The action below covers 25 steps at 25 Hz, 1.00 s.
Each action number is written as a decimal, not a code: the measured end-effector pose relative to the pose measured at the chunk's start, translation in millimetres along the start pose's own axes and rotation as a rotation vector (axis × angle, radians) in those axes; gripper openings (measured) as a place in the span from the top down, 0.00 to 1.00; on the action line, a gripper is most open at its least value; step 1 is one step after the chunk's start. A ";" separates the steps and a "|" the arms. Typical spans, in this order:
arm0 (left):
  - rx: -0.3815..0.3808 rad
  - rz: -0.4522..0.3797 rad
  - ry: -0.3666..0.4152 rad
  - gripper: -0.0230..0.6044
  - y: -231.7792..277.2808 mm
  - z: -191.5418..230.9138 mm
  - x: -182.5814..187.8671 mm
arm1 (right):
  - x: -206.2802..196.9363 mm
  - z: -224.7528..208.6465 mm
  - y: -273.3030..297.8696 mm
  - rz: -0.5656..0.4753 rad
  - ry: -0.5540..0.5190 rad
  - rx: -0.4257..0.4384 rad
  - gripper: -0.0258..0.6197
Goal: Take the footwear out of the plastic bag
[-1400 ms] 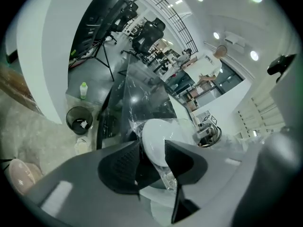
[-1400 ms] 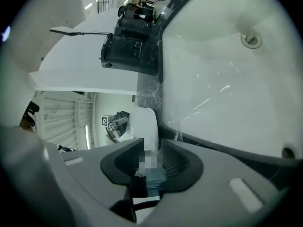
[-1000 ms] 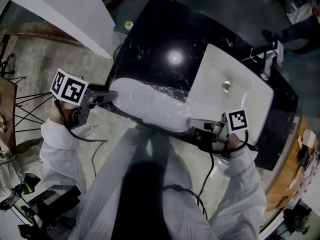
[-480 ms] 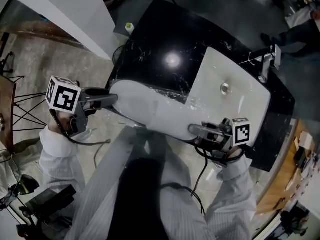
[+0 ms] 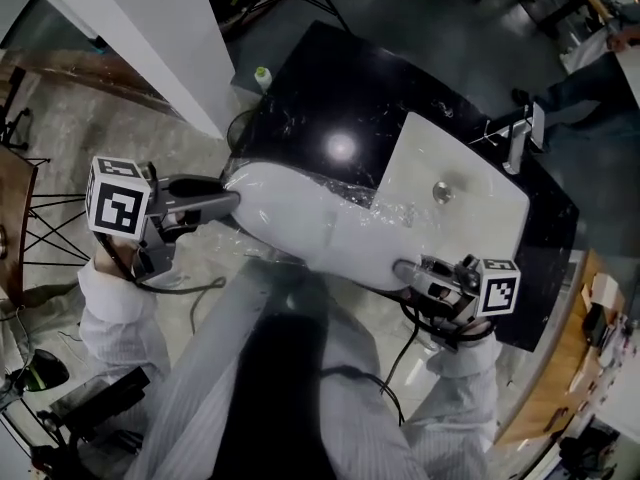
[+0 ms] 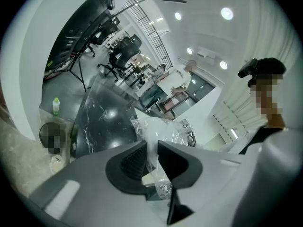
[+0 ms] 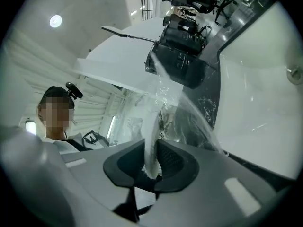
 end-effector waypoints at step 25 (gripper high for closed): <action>0.375 -0.199 0.066 0.96 -68.9 -5.2 16.7 | -11.5 47.8 -145.4 -0.365 -0.128 -0.403 0.84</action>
Point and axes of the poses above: the fingertips, and each gripper's own axes: y forward along the fingers, z to its left, x out of its top, the point moved 10 cm from there along -y, backward along the fingers, and after that the axes turned 3 degrees about -x, right-handed, at the moved point
